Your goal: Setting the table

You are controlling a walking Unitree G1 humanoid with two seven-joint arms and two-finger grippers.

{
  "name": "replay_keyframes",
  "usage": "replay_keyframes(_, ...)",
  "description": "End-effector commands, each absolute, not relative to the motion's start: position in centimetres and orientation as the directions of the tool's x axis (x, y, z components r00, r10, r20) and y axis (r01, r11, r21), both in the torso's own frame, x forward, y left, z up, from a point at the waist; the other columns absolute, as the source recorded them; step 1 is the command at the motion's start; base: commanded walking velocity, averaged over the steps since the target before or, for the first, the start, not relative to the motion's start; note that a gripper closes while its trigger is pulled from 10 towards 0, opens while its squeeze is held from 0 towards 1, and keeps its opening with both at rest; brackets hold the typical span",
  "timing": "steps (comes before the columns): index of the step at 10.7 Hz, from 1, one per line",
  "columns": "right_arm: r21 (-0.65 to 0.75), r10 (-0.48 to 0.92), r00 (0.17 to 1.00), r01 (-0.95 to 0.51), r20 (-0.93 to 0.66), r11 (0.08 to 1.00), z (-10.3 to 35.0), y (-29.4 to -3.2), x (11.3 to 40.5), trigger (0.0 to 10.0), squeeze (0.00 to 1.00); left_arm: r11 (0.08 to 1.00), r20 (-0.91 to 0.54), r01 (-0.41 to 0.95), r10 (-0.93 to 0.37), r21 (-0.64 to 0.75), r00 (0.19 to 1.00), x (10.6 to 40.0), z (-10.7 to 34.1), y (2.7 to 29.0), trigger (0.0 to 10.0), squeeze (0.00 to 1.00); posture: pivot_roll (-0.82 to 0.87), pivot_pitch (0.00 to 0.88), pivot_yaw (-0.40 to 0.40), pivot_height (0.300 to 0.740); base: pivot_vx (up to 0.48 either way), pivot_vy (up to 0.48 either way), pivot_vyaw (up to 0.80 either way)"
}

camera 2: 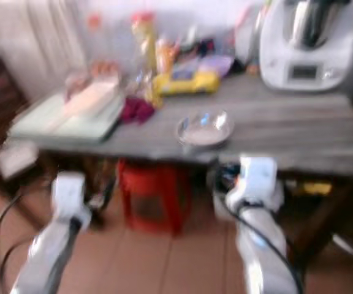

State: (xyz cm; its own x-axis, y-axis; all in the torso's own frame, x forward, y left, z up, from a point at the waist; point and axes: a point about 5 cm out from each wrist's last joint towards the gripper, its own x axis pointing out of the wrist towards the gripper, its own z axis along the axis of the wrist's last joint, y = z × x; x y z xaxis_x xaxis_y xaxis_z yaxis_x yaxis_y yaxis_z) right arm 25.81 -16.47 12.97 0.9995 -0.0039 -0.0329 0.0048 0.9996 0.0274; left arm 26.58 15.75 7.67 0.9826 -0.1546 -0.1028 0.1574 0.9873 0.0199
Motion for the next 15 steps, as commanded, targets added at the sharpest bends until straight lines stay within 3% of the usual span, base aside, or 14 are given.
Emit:
replay_keyframes(1,0.043,0.015,1.000,-0.015,0.018,0.999,14.06,-15.89,26.20,10.0,0.00,0.988,-0.091,0.148,-0.144,0.037,0.985,26.87,8.12,16.19,10.0,0.00,-0.05,0.000,0.083,0.740,0.000,0.000,0.00)
replay_keyframes(4,0.015,-0.012,0.999,0.011,0.047,1.000,14.14,-16.06,26.36,10.0,0.00,0.987,-0.094,0.154,-0.149,0.041,0.984,26.84,8.05,16.22,10.0,0.00,-0.04,0.000,0.084,0.740,0.000,0.000,0.00)
replay_keyframes(11,0.057,-0.009,1.000,0.008,0.017,0.998,13.93,-15.83,26.69,10.0,0.00,0.985,-0.102,0.163,-0.157,0.053,0.982,26.80,8.02,16.34,10.0,0.00,-0.04,0.000,0.087,0.740,-0.297,0.000,0.00)
replay_keyframes(15,0.061,-0.005,1.000,0.003,0.019,0.998,13.96,-15.75,26.80,10.0,0.00,0.983,-0.093,0.173,-0.167,0.061,0.982,26.81,8.13,16.21,10.0,0.00,-0.04,0.000,0.087,0.740,-0.225,0.000,-0.37)
